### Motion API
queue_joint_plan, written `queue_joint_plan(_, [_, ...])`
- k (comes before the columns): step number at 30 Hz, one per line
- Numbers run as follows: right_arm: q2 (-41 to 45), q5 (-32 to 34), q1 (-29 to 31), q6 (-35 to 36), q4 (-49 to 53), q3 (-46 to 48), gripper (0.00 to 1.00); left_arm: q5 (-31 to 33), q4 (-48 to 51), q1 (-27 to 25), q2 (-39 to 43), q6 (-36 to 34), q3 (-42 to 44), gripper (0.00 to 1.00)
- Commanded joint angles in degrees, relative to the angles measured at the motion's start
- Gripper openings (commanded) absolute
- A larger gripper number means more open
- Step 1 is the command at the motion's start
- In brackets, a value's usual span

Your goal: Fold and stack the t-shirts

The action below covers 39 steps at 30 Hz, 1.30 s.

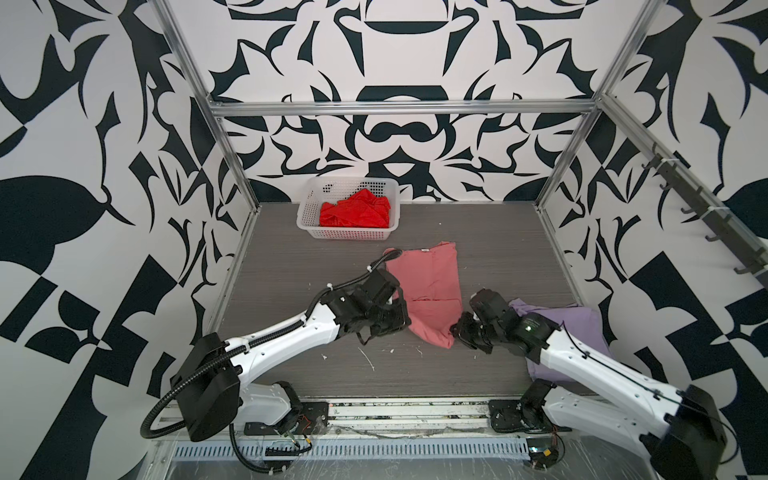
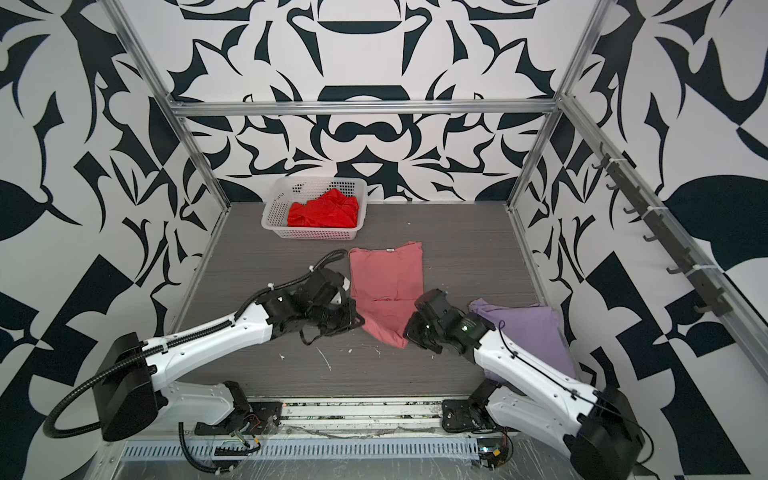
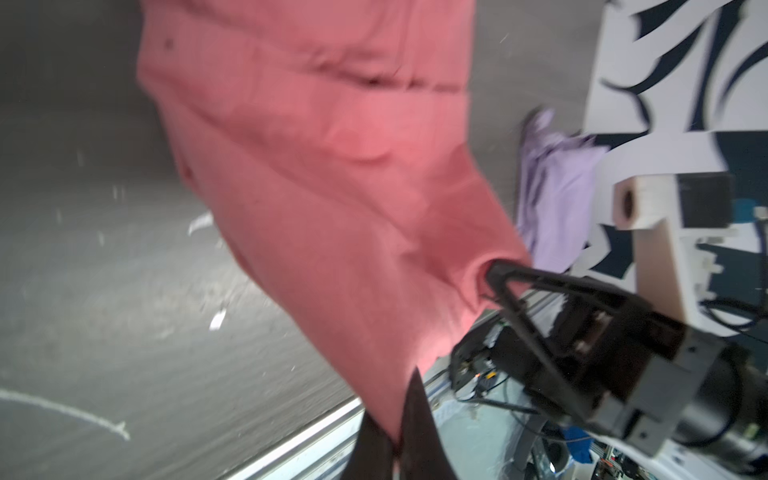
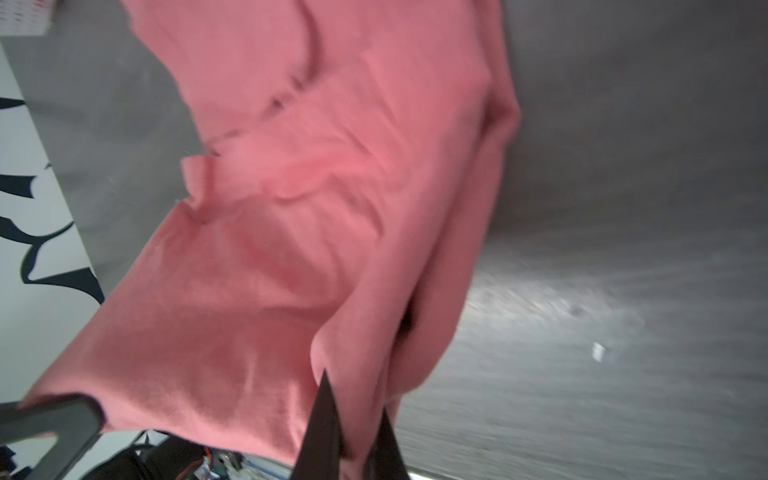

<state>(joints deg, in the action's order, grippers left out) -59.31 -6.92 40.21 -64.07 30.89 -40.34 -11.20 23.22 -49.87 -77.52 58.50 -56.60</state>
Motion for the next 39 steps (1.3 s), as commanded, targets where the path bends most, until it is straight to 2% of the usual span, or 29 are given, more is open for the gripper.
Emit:
queue_joint_plan(1, [-5.4, 4.7, -0.6, 4.8, -1.5, -9.7, 0.0, -3.6, 3.4, 4.5, -3.0, -5.9, -4.9, 0.0])
queue_joint_plan(6, [-12.4, 6.1, -4.2, 7.8, -2.3, -19.4, 0.0, -7.3, 4.5, 9.5, -8.2, -10.6, -12.6, 0.0])
queue_joint_plan(16, [-25.5, -0.3, -14.8, 10.3, -8.5, -26.9, 0.0, -16.9, 3.4, 19.9, -25.2, -15.3, -29.2, 0.0])
queue_joint_plan(24, [-34.8, -1.0, -19.6, 9.7, -10.8, -31.3, 0.0, -19.8, 2.7, 22.7, -35.9, -14.6, -36.2, 0.0])
queue_joint_plan(35, [-39.5, 1.3, -23.0, 7.5, -14.0, -33.2, 0.0, -21.6, 0.2, 25.8, -43.1, -12.9, -42.7, 0.0])
queue_joint_plan(39, [-41.6, 0.5, -24.9, 6.8, -17.6, -33.7, 0.02, -21.8, 0.1, 26.7, -45.6, -12.6, -45.4, 0.09])
